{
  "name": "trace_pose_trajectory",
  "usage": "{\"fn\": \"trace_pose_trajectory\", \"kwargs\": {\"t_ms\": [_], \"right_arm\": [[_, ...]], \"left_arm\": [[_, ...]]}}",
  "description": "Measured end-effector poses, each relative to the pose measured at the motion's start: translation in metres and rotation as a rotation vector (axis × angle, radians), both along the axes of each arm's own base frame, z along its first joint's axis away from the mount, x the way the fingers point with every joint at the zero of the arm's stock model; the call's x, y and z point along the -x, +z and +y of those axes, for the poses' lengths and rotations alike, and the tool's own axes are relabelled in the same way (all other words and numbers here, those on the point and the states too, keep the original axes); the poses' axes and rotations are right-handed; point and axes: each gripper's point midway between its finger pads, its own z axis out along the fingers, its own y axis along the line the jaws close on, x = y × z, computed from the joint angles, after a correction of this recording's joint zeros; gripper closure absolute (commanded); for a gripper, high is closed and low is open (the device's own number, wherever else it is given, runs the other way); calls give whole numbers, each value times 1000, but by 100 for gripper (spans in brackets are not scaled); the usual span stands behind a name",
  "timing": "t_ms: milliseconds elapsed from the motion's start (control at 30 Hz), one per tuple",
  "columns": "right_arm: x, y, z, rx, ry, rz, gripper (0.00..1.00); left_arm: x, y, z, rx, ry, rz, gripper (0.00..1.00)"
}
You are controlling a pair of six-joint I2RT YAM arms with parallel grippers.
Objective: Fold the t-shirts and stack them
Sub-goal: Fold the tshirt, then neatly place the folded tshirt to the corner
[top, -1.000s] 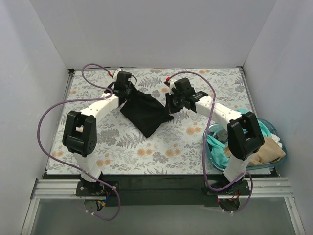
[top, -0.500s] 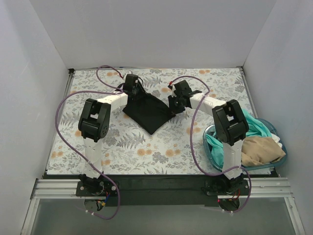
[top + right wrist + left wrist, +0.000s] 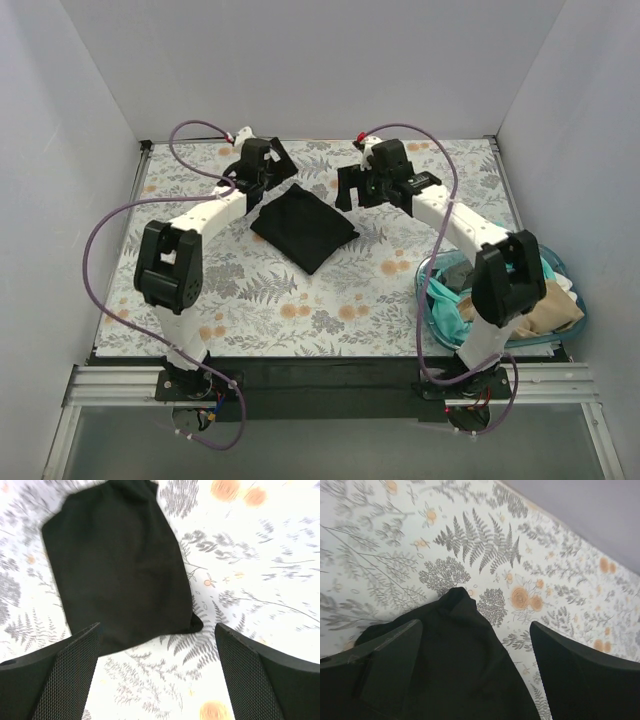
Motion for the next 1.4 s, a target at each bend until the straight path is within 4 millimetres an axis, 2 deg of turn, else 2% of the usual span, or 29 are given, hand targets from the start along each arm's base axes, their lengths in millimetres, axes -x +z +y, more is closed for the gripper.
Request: {"fn": "trace_pose_trajectory", "kwargs": {"t_ms": [167, 233, 300, 367, 467, 600, 700, 867, 967, 1033, 1067, 1167, 1267, 1300, 1400], "right_arm": [[18, 79, -26, -18, -104, -198, 2], [27, 96, -32, -55, -131, -234, 2], [33, 97, -36, -86, -139, -224, 2], [37, 85, -33, -108, -129, -178, 2], [46, 52, -25, -137, -113, -63, 2], [69, 2, -15, -112, -124, 78, 3], [85, -24, 2, -84, -130, 136, 5], [97, -66, 31, -35, -162, 211, 17], [94, -92, 38, 1, -219, 250, 23], [89, -103, 42, 17, -256, 258, 26], [85, -100, 45, 9, -267, 246, 29], [68, -95, 57, -22, -299, 214, 48], [62, -108, 60, -10, -318, 222, 66], [58, -107, 63, -12, -317, 215, 77], [50, -110, 66, -2, -312, 197, 88]], "left_arm": [[27, 61, 28, -11, 85, -104, 10], [41, 73, 36, -5, 101, -124, 10], [59, 75, 44, -3, 116, -123, 9], [77, 73, 52, 1, 129, -112, 9], [105, 65, 63, 11, 150, -85, 9], [138, 62, 74, 54, 180, -72, 8], [157, 53, 80, 85, 199, -58, 7], [174, 32, 83, 106, 218, 2, 7], [180, 23, 82, 117, 218, 30, 7], [183, 21, 82, 122, 217, 36, 7], [184, 22, 82, 125, 216, 35, 7], [185, 26, 82, 134, 214, 25, 7], [185, 28, 82, 136, 212, 22, 7], [185, 27, 82, 135, 213, 24, 7], [186, 26, 82, 132, 212, 26, 7]]}}
